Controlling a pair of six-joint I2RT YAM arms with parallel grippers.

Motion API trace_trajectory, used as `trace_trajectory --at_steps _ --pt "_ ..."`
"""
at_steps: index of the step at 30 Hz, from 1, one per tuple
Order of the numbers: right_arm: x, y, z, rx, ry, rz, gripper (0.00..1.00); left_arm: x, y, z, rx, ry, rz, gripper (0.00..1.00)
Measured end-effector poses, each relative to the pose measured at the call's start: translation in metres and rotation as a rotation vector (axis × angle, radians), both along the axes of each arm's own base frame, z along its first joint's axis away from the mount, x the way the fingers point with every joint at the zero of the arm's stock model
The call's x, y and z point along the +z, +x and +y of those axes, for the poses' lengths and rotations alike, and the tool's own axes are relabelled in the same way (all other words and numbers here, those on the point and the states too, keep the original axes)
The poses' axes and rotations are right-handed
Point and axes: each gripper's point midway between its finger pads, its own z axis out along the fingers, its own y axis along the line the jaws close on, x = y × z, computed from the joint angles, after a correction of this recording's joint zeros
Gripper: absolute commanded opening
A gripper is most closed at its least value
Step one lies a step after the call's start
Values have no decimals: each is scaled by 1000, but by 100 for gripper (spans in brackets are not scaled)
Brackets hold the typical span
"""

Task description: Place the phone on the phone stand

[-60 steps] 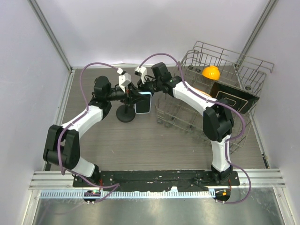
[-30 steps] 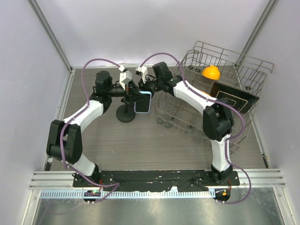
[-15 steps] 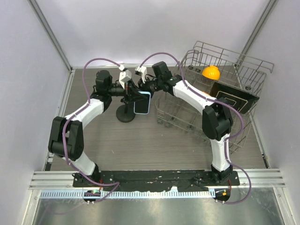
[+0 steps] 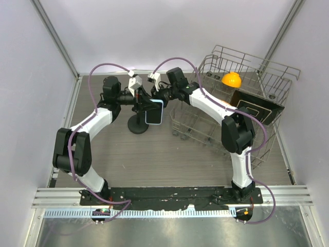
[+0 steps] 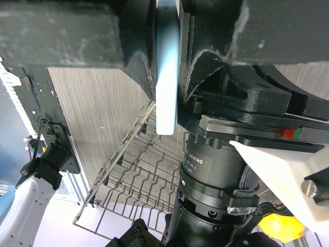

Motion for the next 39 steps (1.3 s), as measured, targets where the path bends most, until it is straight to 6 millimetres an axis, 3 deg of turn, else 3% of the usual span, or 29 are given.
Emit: trace_trajectory --at_steps 28,34,39 --pt "-2 4 -2 28 13 13 1 0 12 4 -53 3 23 0" --pt "-1 4 1 28 17 9 1 -2 11 8 -1 47 -20 0" --pt "-5 11 4 -49 58 -3 1 -7 8 17 182 88 -84 0"
